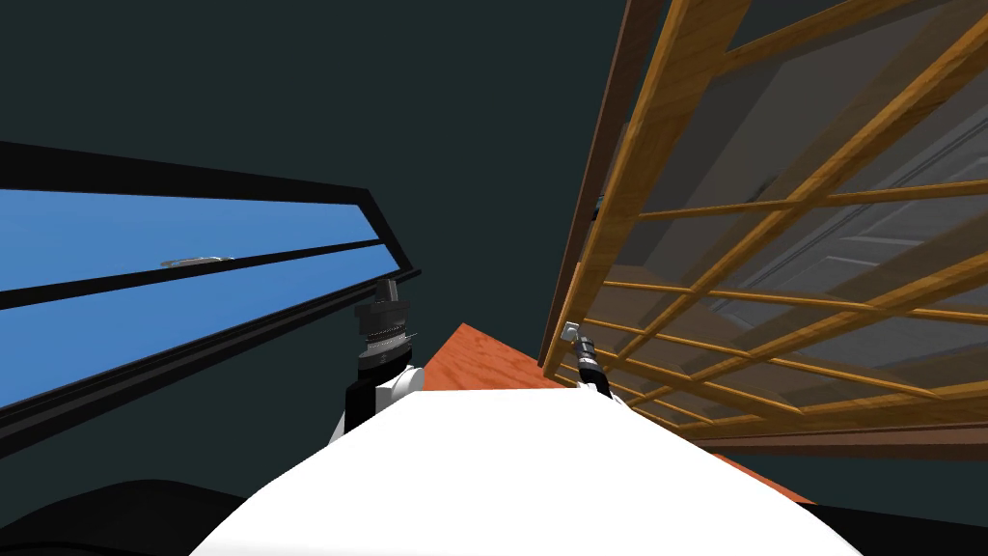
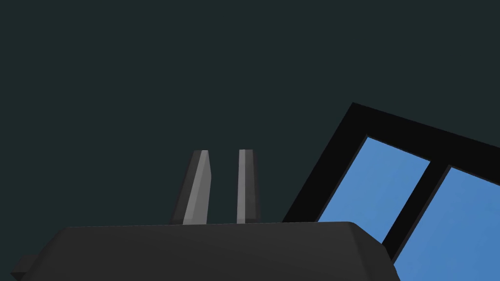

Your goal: Pull the door open

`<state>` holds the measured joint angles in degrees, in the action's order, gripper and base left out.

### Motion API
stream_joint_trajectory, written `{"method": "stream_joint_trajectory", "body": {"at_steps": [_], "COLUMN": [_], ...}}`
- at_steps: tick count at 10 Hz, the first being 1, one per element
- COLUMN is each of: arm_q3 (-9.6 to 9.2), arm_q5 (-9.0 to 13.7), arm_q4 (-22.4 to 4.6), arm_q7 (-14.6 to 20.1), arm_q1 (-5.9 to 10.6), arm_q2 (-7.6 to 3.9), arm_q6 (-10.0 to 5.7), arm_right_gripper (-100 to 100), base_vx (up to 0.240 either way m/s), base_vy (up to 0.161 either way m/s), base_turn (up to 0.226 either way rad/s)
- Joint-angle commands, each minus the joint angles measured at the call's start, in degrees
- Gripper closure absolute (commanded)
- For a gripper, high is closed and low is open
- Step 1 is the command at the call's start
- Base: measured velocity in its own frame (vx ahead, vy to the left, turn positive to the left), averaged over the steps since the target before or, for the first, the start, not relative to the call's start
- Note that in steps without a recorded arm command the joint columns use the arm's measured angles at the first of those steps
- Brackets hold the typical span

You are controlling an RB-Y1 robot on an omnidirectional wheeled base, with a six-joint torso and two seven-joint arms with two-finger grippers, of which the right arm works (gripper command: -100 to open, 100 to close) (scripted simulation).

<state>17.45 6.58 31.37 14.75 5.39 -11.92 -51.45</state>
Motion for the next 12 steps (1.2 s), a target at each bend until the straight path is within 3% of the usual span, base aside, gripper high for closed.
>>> {"method": "stream_joint_trajectory", "body": {"at_steps": [1, 12], "arm_q3": [-0.12, -0.96], "arm_q5": [0.8, 6.7], "arm_q4": [0.0, 0.0], "arm_q7": [1.8, 16.9], "arm_q1": [0.14, 1.18], "arm_q2": [0.18, 1.8], "arm_q6": [0.01, 0.02], "arm_right_gripper": [-100, -100], "base_vx": [-0.037, -0.056], "base_vy": [-0.024, -0.005], "base_turn": [-0.01, 0.03]}}
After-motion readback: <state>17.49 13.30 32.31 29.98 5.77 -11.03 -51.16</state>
